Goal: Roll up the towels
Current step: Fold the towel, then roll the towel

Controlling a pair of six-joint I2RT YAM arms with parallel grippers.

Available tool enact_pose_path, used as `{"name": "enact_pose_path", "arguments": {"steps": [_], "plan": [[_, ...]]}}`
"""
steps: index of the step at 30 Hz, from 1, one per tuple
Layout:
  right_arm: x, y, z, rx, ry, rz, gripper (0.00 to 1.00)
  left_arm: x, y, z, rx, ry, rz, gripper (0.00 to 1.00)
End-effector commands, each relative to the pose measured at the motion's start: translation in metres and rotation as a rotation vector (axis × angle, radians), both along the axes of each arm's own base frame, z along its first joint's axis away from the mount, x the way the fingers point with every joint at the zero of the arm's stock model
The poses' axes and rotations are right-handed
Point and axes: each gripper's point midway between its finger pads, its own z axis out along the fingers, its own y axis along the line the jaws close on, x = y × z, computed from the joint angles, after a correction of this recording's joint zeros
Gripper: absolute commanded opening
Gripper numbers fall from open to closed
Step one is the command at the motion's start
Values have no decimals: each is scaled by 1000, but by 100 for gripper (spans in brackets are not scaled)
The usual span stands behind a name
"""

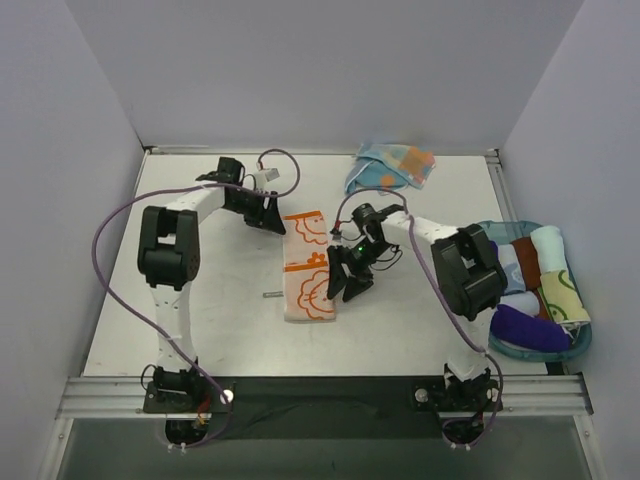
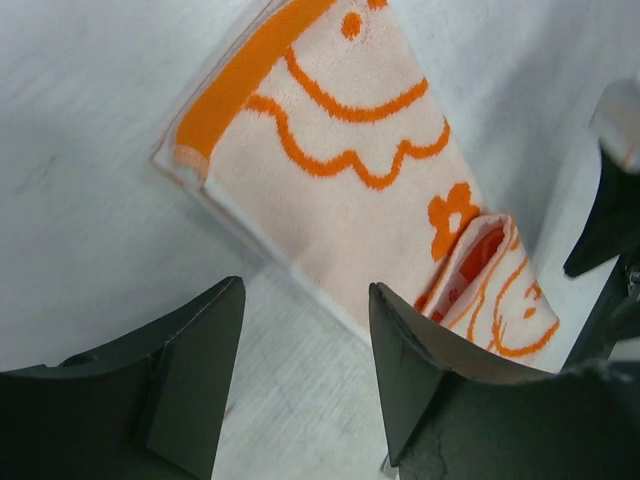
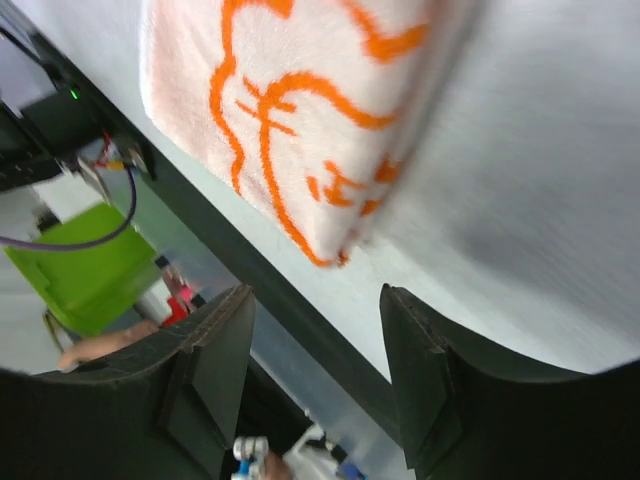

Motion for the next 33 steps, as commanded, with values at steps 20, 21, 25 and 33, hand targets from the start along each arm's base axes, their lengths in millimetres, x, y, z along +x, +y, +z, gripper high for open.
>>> {"name": "enact_pose_path", "arguments": {"steps": [20, 21, 25, 33], "plan": [[72, 52, 35, 105, -120, -120, 30, -222, -32, 58, 453, -1062, -780, 70], [69, 54, 26, 99, -104, -113, 29, -230, -40, 52, 451, -1074, -815, 68], [67, 54, 3, 67, -81, -111, 27, -235, -51, 28, 494, -1081, -853, 66], [63, 46, -30, 7, -56, -125, 24, -238, -53, -23, 566, -1005, -926, 43]]}}
